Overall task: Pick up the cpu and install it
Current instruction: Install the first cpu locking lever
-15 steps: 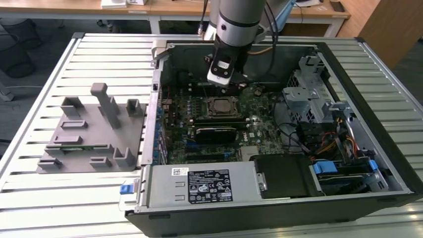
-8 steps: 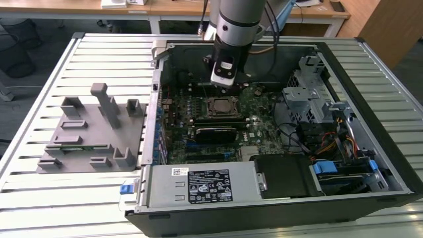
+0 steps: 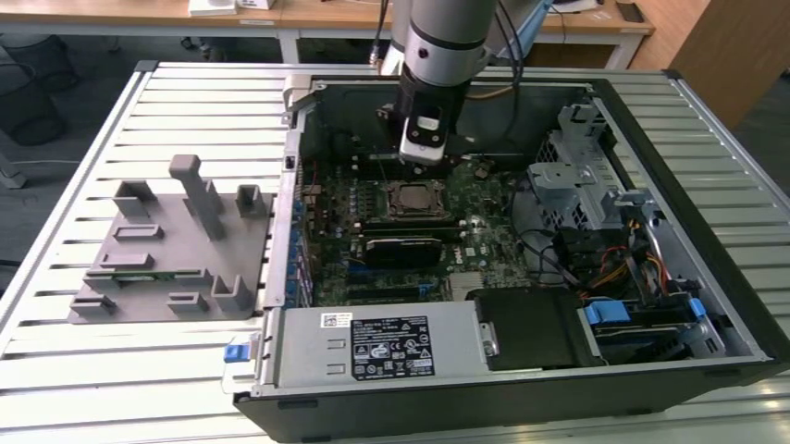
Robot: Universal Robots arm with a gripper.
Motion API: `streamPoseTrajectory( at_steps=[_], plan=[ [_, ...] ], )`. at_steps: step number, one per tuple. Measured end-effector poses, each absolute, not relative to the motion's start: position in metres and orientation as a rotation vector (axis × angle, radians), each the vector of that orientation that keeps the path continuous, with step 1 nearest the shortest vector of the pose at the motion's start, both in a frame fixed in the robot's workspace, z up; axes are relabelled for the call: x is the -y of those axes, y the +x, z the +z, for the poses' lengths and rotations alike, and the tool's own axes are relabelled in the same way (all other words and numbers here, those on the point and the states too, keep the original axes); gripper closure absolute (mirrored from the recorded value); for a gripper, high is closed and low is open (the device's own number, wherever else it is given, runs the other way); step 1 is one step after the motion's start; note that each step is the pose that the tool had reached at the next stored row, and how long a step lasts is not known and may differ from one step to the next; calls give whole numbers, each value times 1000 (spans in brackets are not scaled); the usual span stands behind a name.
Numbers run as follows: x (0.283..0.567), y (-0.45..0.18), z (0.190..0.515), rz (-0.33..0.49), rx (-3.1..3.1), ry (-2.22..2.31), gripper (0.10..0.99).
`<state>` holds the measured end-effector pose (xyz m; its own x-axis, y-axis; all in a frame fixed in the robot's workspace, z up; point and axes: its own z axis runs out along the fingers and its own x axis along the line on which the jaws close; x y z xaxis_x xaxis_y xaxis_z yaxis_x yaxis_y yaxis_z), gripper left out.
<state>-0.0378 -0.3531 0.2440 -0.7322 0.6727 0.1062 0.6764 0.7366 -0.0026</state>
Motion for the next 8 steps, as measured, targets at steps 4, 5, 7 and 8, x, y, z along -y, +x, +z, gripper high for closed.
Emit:
streamPoseTrajectory(
  at_steps=[4,5,7,8],
  plan=[
    [353,-38,244,-52,2852,-1054,980],
    [353,-38,244,-52,2857,-1041,980],
    [353,-38,244,-50,2865,-1016,980],
    [353,-38,244,-50,2869,-1004,980]
  ],
)
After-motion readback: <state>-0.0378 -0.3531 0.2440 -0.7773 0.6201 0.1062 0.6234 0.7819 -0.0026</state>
